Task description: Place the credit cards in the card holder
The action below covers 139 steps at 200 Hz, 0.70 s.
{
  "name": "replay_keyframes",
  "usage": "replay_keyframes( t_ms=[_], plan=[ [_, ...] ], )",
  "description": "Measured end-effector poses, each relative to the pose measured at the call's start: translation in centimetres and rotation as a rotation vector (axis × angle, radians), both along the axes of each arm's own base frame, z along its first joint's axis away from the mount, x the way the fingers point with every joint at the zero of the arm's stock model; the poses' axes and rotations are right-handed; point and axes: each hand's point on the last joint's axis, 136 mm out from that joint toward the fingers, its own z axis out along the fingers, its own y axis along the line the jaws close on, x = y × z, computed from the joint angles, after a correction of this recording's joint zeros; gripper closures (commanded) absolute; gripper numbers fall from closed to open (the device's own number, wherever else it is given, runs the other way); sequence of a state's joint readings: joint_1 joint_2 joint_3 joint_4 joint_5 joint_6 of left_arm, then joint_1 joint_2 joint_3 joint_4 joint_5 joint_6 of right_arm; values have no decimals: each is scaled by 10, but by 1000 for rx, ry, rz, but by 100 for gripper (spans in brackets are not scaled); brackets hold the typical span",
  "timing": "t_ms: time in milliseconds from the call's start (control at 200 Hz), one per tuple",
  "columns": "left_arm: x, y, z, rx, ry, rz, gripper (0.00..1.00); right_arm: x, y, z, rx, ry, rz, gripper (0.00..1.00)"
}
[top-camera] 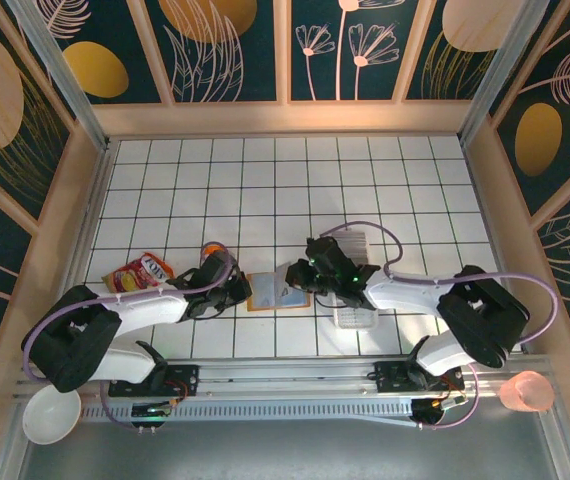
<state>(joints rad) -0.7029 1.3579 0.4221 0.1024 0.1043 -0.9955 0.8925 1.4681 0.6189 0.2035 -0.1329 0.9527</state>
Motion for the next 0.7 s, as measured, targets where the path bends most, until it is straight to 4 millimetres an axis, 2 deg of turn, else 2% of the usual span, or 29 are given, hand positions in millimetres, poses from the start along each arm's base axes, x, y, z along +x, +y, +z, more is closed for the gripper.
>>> replay_keyframes(
  t_ms=[320,696],
  plan=[
    [0,0,-1,-10,-11,-1,100,-5,3,-14,-14,15,12,100],
    [-4,1,0,-13,-15,-4,100,-8,11,-16,19,17,21,100]
  ],
)
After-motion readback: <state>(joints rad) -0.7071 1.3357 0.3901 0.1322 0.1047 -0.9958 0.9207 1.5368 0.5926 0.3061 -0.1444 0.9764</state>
